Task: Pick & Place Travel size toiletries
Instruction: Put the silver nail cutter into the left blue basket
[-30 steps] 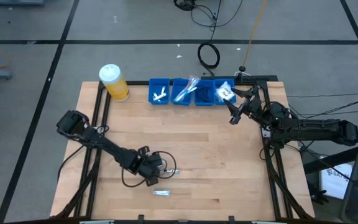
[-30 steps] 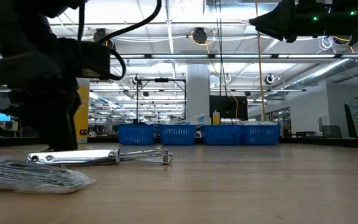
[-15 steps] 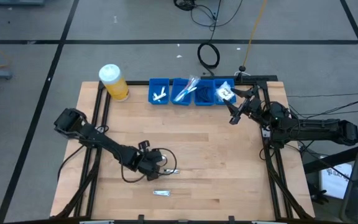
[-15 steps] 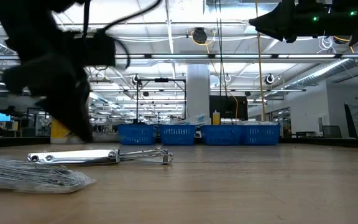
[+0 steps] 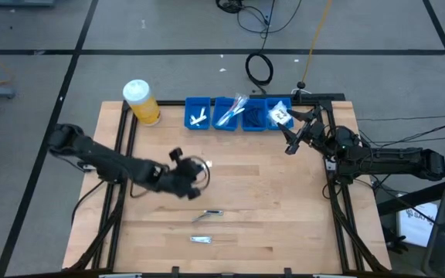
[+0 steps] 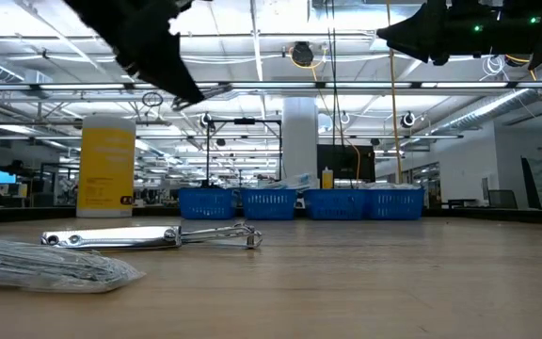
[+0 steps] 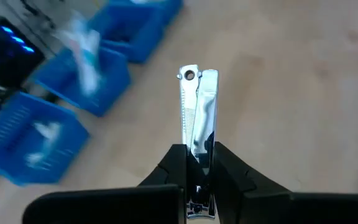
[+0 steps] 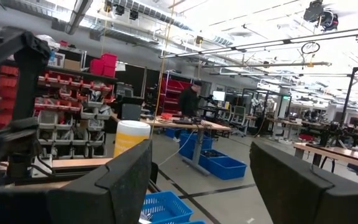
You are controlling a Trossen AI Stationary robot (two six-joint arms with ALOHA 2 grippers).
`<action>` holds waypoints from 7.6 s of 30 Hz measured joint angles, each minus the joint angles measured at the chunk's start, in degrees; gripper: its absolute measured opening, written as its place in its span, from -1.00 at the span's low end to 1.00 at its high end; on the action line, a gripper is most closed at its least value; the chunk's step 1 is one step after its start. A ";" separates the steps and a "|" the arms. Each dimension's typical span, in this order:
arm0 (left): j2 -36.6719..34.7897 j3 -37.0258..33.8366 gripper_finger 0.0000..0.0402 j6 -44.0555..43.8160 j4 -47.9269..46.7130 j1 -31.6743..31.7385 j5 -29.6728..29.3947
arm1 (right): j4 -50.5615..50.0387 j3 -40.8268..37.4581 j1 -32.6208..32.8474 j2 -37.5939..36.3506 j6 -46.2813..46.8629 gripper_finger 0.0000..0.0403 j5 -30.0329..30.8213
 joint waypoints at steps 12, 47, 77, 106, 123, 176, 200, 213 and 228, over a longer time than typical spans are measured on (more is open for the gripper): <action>-4.21 0.04 -0.86 14.30 10.47 22.68 5.57 | -0.06 0.00 0.00 0.00 1.03 0.27 -0.02; 12.13 0.07 -0.80 5.08 22.55 49.43 14.36 | -2.20 0.00 0.00 0.01 2.49 0.27 0.02; 12.47 0.07 -0.04 5.90 21.98 49.54 15.44 | -3.05 0.00 0.00 0.00 2.52 0.27 0.02; 7.55 0.11 0.08 -0.85 3.74 -6.72 27.72 | -2.99 0.00 -0.02 0.02 2.04 0.27 0.22; 20.70 0.07 0.07 -12.84 5.80 -11.58 29.94 | -5.18 0.00 0.00 0.13 4.24 0.27 0.04; -4.59 -0.02 -0.90 9.61 9.61 -0.34 -3.16 | -5.98 0.00 0.00 0.11 5.07 0.27 0.02; -0.55 0.02 -0.91 5.85 19.32 46.24 14.26 | -6.09 0.00 0.00 0.11 5.07 0.27 0.02; 15.61 0.07 -0.86 -0.15 26.22 50.19 19.37 | -6.45 0.00 0.00 0.11 5.03 0.27 0.02; 17.43 0.11 -0.75 -1.50 26.88 50.87 20.65 | -6.46 0.00 -0.01 0.11 4.48 0.27 0.02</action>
